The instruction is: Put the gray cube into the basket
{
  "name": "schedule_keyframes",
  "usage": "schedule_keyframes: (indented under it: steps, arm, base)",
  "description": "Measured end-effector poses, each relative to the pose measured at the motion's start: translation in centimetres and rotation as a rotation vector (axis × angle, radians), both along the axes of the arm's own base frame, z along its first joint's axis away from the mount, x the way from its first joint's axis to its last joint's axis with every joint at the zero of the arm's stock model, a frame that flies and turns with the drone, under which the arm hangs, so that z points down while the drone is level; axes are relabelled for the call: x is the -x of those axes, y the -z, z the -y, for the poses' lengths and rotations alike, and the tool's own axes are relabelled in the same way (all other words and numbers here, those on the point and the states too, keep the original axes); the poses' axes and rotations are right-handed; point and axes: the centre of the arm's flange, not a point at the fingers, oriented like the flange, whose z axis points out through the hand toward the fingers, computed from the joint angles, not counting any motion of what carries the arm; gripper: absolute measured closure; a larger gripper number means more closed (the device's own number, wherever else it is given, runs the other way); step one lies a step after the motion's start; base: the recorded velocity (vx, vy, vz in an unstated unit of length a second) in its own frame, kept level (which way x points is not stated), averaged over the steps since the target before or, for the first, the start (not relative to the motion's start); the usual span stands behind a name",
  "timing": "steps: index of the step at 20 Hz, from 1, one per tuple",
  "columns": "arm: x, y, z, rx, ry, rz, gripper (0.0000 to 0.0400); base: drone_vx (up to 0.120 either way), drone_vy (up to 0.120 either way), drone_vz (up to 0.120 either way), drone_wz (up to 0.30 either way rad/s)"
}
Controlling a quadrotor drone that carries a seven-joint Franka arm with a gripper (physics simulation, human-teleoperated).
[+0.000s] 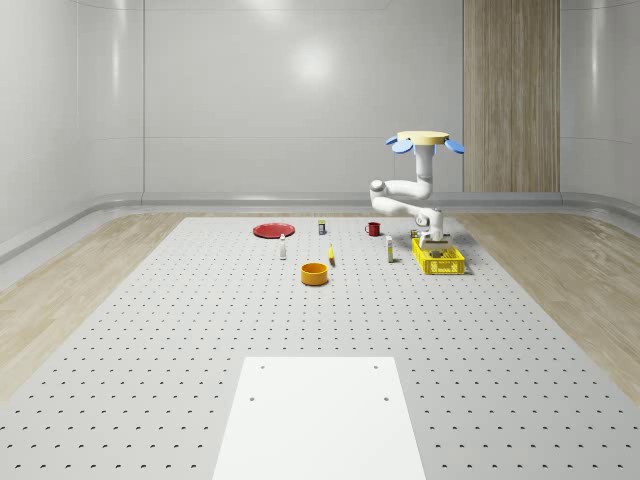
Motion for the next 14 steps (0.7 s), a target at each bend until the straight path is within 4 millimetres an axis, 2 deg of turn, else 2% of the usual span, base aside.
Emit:
schedule_keyframes:
  steps: [5, 14]
  arm:
    - [0.0, 1.2, 0.0, 0.000, 0.000, 0.000, 0.0015]
    - [0.0, 4.2, 0.0, 0.000, 0.000, 0.000, 0.0002]
  base:
    - [0.000, 0.000, 0.000, 0.000]
    - [0.000, 0.000, 0.000, 0.000]
